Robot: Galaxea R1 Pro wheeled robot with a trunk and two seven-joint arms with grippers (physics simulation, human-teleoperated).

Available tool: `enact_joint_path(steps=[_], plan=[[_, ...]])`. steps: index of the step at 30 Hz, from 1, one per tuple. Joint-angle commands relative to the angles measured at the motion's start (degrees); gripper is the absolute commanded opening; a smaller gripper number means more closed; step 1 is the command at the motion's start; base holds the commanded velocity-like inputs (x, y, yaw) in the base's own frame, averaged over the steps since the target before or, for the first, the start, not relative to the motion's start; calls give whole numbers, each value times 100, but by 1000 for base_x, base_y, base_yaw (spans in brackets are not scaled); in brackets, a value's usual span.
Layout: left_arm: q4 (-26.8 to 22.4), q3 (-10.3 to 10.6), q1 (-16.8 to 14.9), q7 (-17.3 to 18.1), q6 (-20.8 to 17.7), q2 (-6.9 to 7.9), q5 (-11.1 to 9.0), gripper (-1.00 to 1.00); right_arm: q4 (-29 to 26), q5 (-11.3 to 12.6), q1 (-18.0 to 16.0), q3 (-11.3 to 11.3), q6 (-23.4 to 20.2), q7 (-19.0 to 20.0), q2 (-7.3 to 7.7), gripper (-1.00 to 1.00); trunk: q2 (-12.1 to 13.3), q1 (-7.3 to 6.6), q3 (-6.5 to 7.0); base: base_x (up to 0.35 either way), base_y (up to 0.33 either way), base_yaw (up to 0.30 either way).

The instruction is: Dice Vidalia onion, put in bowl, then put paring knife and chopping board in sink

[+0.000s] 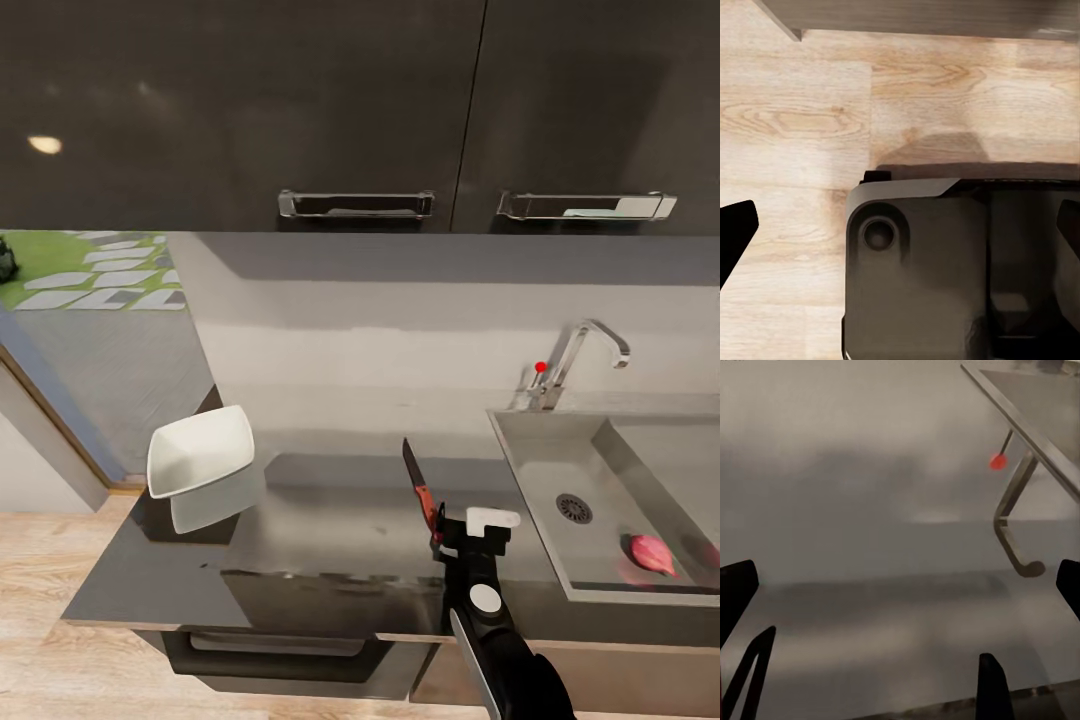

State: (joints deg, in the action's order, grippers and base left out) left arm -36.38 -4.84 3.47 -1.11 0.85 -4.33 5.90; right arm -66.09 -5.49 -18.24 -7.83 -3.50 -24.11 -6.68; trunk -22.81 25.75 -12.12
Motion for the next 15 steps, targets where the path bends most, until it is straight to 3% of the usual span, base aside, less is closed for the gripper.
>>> enact_joint_path(steps=[1, 15], plan=[[-9, -25, 3, -3, 9, -7, 60, 100, -2, -57, -4, -8, -37, -32, 0, 100, -10, 3, -10, 0, 0, 0], [-9, -25, 1, -3, 9, -7, 60, 100, -287, -52, -4, -26, -45, -49, -48, 100, -10, 3, -10, 0, 0, 0]])
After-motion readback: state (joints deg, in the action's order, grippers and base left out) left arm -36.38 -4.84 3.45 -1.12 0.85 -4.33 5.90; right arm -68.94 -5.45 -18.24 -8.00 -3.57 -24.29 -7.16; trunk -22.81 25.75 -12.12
